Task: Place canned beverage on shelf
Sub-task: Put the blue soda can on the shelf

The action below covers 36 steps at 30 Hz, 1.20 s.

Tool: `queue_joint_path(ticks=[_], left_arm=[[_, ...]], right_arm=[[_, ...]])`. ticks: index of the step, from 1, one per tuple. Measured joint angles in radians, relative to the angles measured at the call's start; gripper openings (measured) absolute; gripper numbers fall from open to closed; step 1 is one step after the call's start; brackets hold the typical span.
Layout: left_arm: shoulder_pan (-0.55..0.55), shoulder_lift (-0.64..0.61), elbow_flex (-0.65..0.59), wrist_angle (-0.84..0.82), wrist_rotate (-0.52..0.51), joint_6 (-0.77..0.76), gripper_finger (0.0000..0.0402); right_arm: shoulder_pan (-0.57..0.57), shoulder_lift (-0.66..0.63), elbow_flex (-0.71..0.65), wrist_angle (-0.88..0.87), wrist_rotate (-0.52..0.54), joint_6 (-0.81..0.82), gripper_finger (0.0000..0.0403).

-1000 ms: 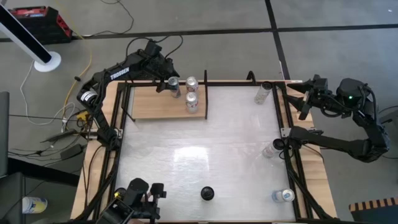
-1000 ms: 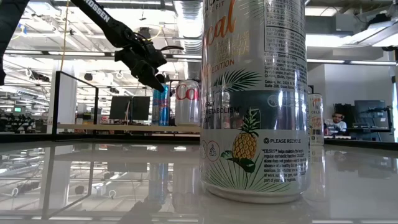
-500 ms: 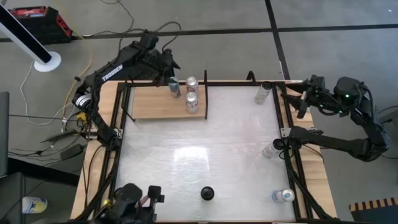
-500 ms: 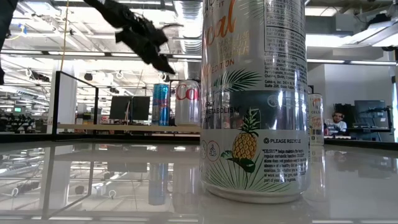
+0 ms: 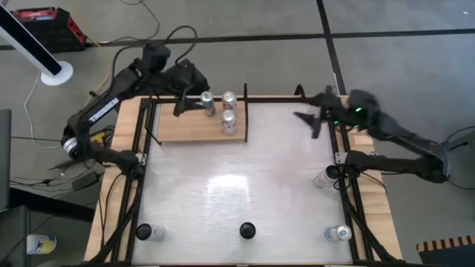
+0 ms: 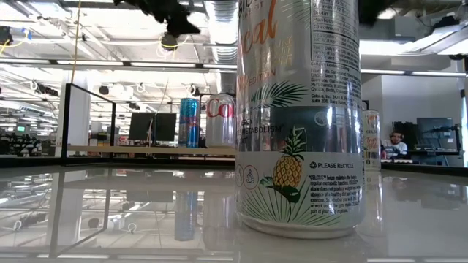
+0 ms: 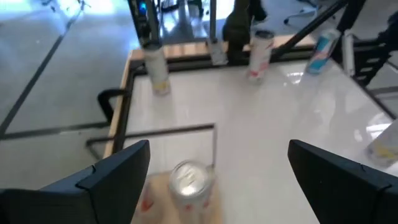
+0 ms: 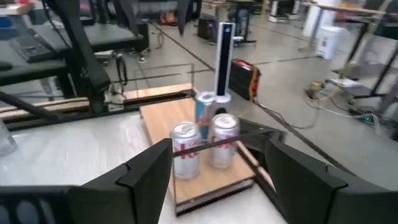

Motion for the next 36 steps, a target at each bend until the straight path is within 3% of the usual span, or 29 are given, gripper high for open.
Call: queue_joint_path(ticks=[4,10,17,22,26,30,33,36], left_arm=[[-0.103,-0.077,-0.055,-0.005,-0.092,-0.028,0.0366],[-0.272,-0.18,-0.172,0.01,-0.201,-0.083,0.0366],[-0.401,-0.274,-0.304,0.089,-0.401,-0.184,0.0366],[-0.451,-0.331,-0.375,0.133,-0.395,-0.357,0.0366],[-0.526,-0.388,-0.447,0.131,-0.403,-0.425,0.0366],[-0.619,-0.447,-0.546,0.213,-0.426,-0.453,0.0366],[-0.686,-0.492,-0.613,0.306,-0.468,-0.541,0.0366],[-0.735,-0.538,-0.63,0.281,-0.491,-0.605,0.0366]], right_arm=[[0.013,-0.034,-0.201,0.263,-0.03,0.057,0.0277],[0.082,-0.031,-0.369,0.371,-0.015,0.124,0.0276],[0.175,-0.043,-0.38,0.364,0.027,0.155,0.0276],[0.226,-0.076,-0.38,0.336,0.026,0.233,0.0276],[0.275,-0.088,-0.317,0.16,0.032,0.257,0.0276],[0.379,-0.037,-0.211,-0.002,0.138,0.307,0.0275],[0.467,0.02,-0.065,-0.153,0.212,0.401,0.0275],[0.576,0.111,0.107,-0.375,0.237,0.559,0.0275]])
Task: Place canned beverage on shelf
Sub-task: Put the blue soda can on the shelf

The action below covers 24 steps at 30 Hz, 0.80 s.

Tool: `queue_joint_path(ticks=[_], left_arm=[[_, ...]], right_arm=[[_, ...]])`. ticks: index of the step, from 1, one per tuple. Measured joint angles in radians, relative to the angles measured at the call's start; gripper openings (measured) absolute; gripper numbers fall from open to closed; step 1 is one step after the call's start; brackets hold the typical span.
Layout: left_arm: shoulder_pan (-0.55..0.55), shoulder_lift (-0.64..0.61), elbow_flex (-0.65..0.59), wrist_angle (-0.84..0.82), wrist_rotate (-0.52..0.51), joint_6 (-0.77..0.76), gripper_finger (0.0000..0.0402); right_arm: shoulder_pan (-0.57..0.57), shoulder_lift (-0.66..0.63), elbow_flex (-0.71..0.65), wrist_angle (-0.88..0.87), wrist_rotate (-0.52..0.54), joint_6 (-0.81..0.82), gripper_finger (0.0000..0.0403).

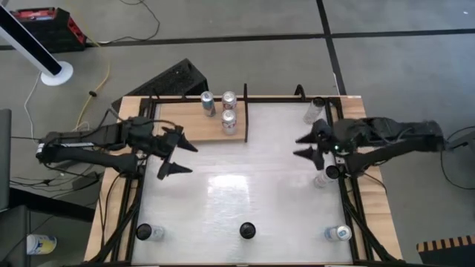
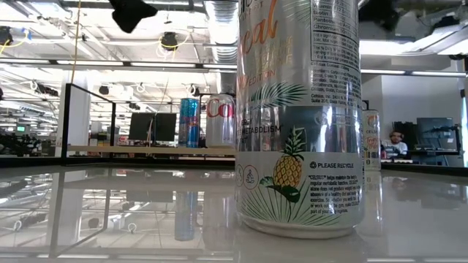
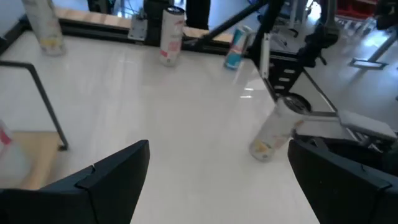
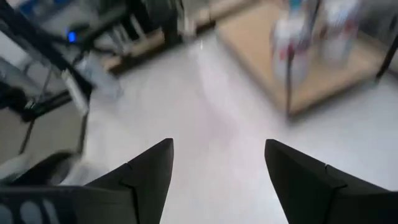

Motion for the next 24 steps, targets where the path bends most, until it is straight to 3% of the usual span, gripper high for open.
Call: queue_joint_path(ticks=[5,12,19,24], left_arm=[[-0.078,-0.066,0.0,-0.058,-0.096,-0.009,0.0366],[-0.15,-0.117,0.0,-0.041,-0.122,0.014,0.0366],[-0.165,-0.12,0.0,-0.045,-0.123,0.017,0.0366],[-0.165,-0.112,0.0,-0.047,-0.156,0.028,0.0366]], right_arm=[[0.233,0.21,0.225,-0.349,0.024,0.426,0.0275],[0.52,0.464,0.424,-0.648,-0.148,1.016,0.0275],[0.75,0.59,0.551,-0.874,-0.207,1.381,0.0275],[0.866,0.634,0.547,-0.873,-0.238,1.468,0.0275]])
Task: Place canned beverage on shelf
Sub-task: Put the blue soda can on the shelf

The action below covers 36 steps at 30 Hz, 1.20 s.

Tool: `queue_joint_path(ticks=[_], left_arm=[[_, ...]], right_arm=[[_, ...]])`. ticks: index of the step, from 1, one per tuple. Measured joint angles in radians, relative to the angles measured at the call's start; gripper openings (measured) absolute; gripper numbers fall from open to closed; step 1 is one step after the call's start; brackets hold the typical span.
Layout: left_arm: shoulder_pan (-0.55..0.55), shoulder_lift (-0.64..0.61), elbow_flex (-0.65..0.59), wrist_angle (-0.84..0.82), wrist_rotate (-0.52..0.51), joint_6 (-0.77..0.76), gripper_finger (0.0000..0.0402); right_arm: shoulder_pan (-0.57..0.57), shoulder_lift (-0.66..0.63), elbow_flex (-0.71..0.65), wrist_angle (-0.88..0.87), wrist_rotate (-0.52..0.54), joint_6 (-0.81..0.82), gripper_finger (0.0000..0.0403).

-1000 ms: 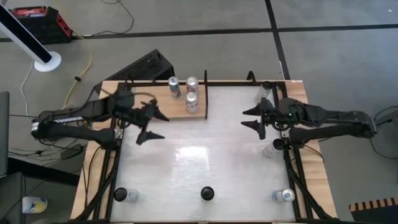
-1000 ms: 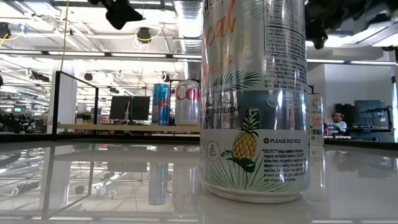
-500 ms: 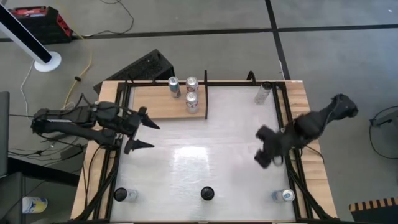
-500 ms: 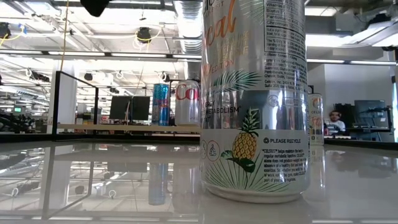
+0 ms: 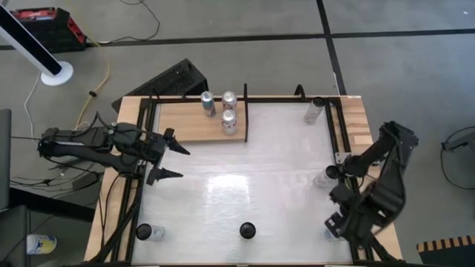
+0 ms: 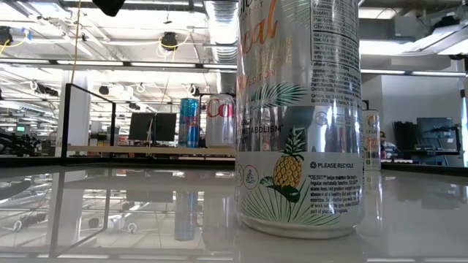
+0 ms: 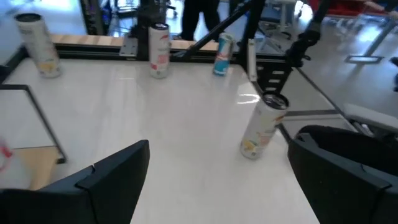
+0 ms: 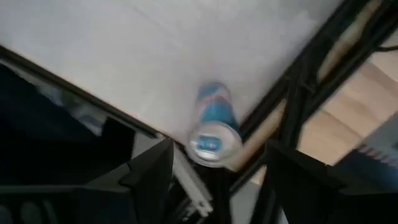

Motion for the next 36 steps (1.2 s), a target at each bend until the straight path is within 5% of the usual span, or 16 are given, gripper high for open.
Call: queue_joint_path(ticks=[8,17,26,36], left_arm=[[0.0,-0.001,0.0,0.001,-0.094,0.008,0.0366],[0.001,-0.001,0.0,0.027,-0.097,0.002,0.0366],[0.001,-0.001,0.0,0.025,-0.121,-0.015,0.0366],[0.001,-0.001,0.0,0.023,-0.116,-0.019,0.0366]], right_arm=[[0.06,0.078,-0.009,0.007,-0.015,0.017,0.0277],[0.057,0.079,-0.119,0.195,-0.078,-0.01,0.0324],[0.062,0.078,-0.122,0.193,-0.083,-0.01,0.0378],[0.073,0.086,-0.18,0.237,-0.162,0.0,0.0391]])
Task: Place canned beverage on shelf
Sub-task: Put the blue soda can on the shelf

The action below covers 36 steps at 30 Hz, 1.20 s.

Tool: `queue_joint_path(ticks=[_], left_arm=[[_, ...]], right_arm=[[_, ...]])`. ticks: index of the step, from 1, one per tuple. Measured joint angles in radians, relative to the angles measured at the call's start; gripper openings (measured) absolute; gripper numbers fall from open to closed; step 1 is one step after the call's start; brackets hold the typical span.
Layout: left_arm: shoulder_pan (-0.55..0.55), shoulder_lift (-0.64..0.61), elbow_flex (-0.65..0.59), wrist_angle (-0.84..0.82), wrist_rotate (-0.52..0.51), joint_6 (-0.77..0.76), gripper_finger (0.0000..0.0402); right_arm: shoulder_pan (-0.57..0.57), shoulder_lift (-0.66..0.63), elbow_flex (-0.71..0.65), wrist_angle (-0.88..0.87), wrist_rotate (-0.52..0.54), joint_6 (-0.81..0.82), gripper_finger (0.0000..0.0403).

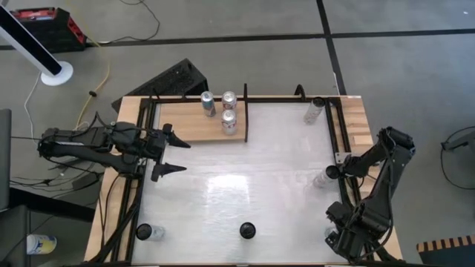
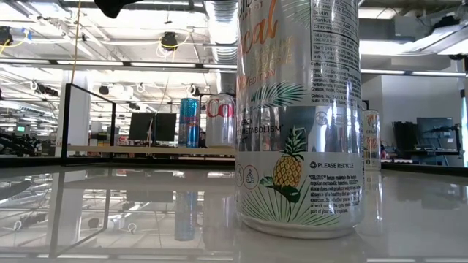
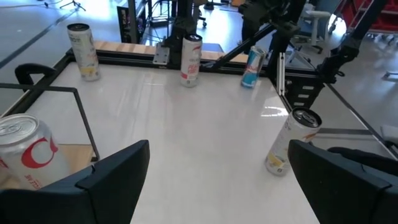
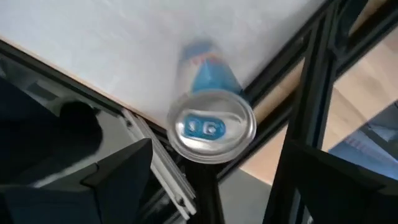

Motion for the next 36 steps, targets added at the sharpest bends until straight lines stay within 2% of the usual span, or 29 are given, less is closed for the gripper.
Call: queue_joint_path(ticks=[5,15,19,25,31,36], left_arm=[[0.0,0.0,0.0,-0.002,0.001,-0.006,0.0366],[0.0,0.0,0.0,-0.003,0.001,0.0,0.0366],[0.0,0.0,0.0,-0.02,0.001,-0.003,0.0366],[0.0,0.0,0.0,-0.045,0.0,-0.026,0.0366],[0.0,0.0,0.0,-0.063,0.0,-0.027,0.0366],[0.0,0.0,0.0,-0.062,0.0,-0.034,0.0366]], right_arm=[[0.009,0.001,-0.068,0.089,-0.016,-0.02,0.0391],[0.014,0.001,-0.105,0.1,0.002,-0.048,0.0385],[0.014,0.001,-0.113,0.101,0.004,-0.075,0.0357],[0.012,0.001,-0.113,0.102,0.005,-0.14,0.0265],[0.014,0.0,-0.111,0.097,0.075,-0.154,0.026],[0.017,0.0,-0.092,0.077,0.18,-0.192,0.026]])
